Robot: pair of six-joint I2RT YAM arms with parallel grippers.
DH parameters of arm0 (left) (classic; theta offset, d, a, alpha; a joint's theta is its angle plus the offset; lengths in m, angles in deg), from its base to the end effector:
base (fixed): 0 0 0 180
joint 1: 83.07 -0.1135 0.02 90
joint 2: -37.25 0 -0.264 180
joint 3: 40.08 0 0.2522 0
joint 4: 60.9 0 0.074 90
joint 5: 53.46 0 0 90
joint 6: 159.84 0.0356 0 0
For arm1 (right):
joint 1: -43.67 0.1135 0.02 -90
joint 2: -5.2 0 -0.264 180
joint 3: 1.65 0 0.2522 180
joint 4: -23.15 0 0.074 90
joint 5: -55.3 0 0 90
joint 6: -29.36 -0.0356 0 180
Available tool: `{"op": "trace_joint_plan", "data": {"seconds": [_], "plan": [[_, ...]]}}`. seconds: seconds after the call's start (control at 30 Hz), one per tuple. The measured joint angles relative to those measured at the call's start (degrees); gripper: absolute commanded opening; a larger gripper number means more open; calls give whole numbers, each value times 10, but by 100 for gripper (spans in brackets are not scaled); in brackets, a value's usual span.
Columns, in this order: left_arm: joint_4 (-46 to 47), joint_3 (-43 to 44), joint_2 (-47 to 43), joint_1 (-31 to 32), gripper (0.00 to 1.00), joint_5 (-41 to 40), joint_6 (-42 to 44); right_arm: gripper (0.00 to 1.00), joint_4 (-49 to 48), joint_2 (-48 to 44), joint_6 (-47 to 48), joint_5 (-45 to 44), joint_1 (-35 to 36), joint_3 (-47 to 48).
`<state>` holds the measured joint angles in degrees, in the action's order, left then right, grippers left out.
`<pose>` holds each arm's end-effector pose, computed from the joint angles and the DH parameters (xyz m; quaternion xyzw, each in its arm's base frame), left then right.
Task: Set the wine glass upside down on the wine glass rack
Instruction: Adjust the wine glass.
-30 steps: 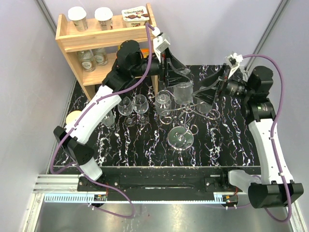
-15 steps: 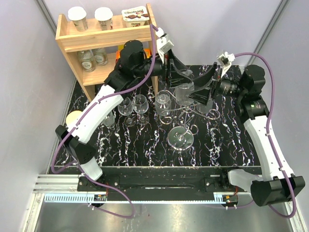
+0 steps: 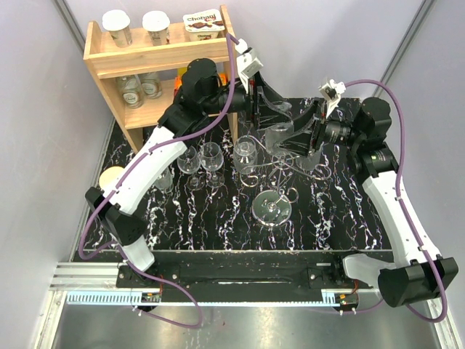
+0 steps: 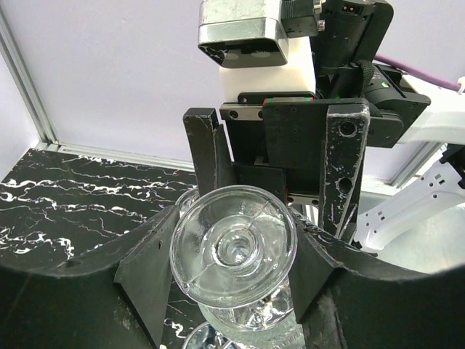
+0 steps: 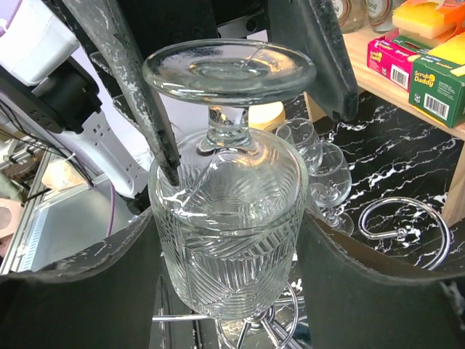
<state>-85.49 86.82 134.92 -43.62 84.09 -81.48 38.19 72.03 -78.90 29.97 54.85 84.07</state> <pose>0.2714 -0.2573 0.5062 0.4368 0.5310 -0.5367 0.4891 0.2329 0.0788 0.4438 -0.3543 0.6001 0.5101 0.5041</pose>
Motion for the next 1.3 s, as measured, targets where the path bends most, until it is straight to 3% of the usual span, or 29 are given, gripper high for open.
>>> {"op": "trace_joint_plan", "data": {"seconds": [0.17,0.33,0.47,0.73,0.8,0.97,1.17,1.3], "plan": [[-1,0,0,0,0,0,-2,54,-2,2,0,5,0,-1],[-3,0,0,1,0,0,-2,56,0,2,1,4,0,-3],[-3,0,0,1,0,0,-2,65,0,2,1,5,0,-3],[-4,11,7,3,0,0,-2,70,-7,2,-7,5,0,-3],[-5,12,8,3,0,0,-2,78,-9,2,-9,5,0,-3],[-5,14,8,6,0,0,-2,86,-18,2,-16,8,2,-5],[-4,19,9,11,0,0,-1,75,-27,2,-26,15,4,-6],[-5,19,9,11,0,0,-2,48,-32,2,-27,17,4,-9]]}}
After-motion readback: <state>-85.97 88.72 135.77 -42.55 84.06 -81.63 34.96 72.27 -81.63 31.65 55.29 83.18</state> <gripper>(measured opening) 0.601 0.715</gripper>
